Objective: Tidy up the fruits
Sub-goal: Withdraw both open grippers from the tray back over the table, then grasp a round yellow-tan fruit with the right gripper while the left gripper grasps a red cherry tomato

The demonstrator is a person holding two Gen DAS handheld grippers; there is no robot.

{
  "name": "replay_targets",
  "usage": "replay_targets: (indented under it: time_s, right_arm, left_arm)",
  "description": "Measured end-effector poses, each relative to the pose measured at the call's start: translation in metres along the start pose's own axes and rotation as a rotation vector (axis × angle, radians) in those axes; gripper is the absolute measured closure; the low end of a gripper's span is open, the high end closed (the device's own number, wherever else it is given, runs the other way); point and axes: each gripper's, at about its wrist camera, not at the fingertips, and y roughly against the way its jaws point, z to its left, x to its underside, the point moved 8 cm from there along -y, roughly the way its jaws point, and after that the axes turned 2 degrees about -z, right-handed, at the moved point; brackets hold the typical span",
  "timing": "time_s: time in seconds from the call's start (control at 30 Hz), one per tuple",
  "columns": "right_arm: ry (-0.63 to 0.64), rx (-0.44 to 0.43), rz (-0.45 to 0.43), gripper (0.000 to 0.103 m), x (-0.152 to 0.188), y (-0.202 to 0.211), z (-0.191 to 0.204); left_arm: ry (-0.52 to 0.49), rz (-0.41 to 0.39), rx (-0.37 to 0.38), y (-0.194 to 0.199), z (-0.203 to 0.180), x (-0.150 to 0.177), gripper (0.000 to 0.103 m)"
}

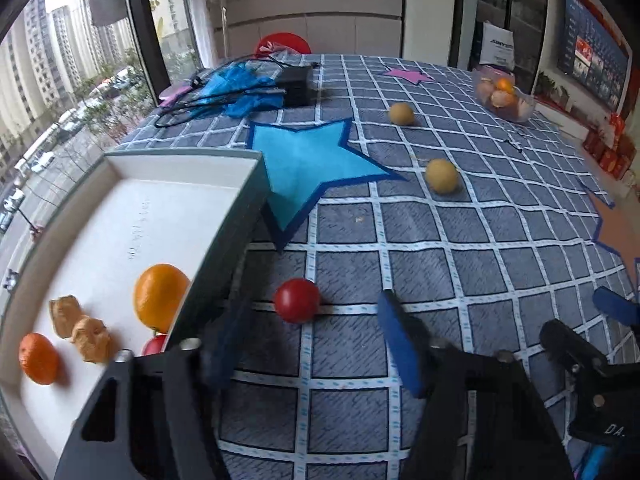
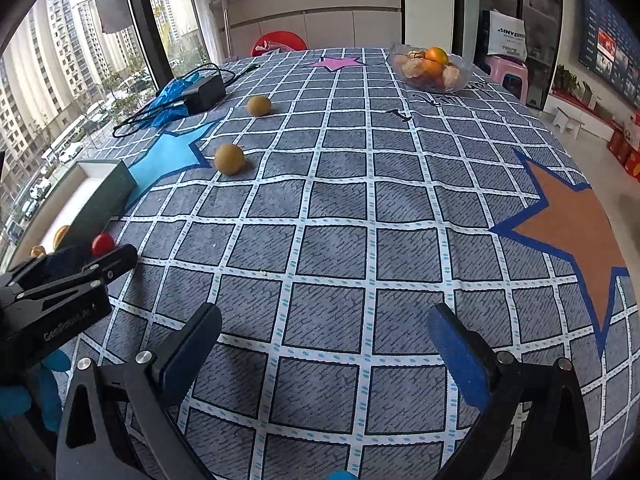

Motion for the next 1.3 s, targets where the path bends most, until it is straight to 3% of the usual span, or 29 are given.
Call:
replay_targets:
  time_s: [0.03, 0.07, 0.27, 0.37, 0.5, 0.6, 0.73, 0.9, 0.97, 1.03, 1.1, 1.2, 1.3]
  right_arm:
    - [-0.002, -0.001, -0.001, 0.0, 0.0, 0.0, 0.0]
    - [-0.002, -0.002, -0.001, 0.0, 0.0, 0.0, 0.0]
    - [0.008, 0.013, 0.004, 0.0, 0.001, -0.001, -0.001]
    - [0.057, 0.064, 0.028, 0.0, 0.003, -0.005, 0.003]
    - [0.079, 0.071, 0.042, 0.0, 0.003, -0.007, 0.005]
    - [0.086, 0.032, 0.068, 0.0, -0.004, -0.012, 0.008]
    - [0.006, -0.055, 0.043, 0.0, -0.035, -0.017, 0.02]
    - [0.057, -0.051, 0.01, 0.0, -0.076, -0.046, 0.052]
    - [0.089, -0.036, 0.012, 0.007, -0.083, -0.059, 0.062]
    - [0.111, -0.026, 0.027, 0.024, -0.086, -0.074, 0.069]
    - [0.124, 0.013, 0.01, 0.031, -0.09, -0.083, 0.069]
    - [0.142, 0.002, -0.014, 0.076, -0.093, -0.081, 0.071]
    - [0.119, -0.018, -0.025, 0.076, -0.086, -0.069, 0.065]
  left_arm:
    - [-0.005, 0.002, 0.02, 0.0, -0.003, 0.0, 0.075]
    - [-0.006, 0.008, 0.044, 0.002, -0.005, 0.001, 0.08]
    - [-0.03, -0.019, 0.075, 0.023, -0.006, 0.025, 0.08]
    - [-0.028, -0.037, 0.093, 0.032, -0.002, 0.037, 0.079]
    - [-0.046, -0.075, 0.082, 0.036, 0.001, 0.042, 0.064]
    - [-0.009, -0.058, 0.147, 0.033, 0.003, 0.04, 0.046]
    - [-0.046, -0.049, 0.162, 0.031, -0.006, 0.038, 0.036]
    - [-0.028, -0.041, 0.203, 0.028, -0.007, 0.033, 0.035]
    - [-0.027, -0.04, 0.202, 0.027, -0.008, 0.032, 0.035]
    - [-0.027, -0.04, 0.202, 0.027, -0.008, 0.032, 0.034]
    - [-0.026, -0.04, 0.205, 0.027, -0.008, 0.032, 0.033]
    - [-0.025, -0.04, 0.207, 0.028, -0.008, 0.032, 0.033]
    - [-0.028, -0.04, 0.202, 0.028, -0.008, 0.032, 0.034]
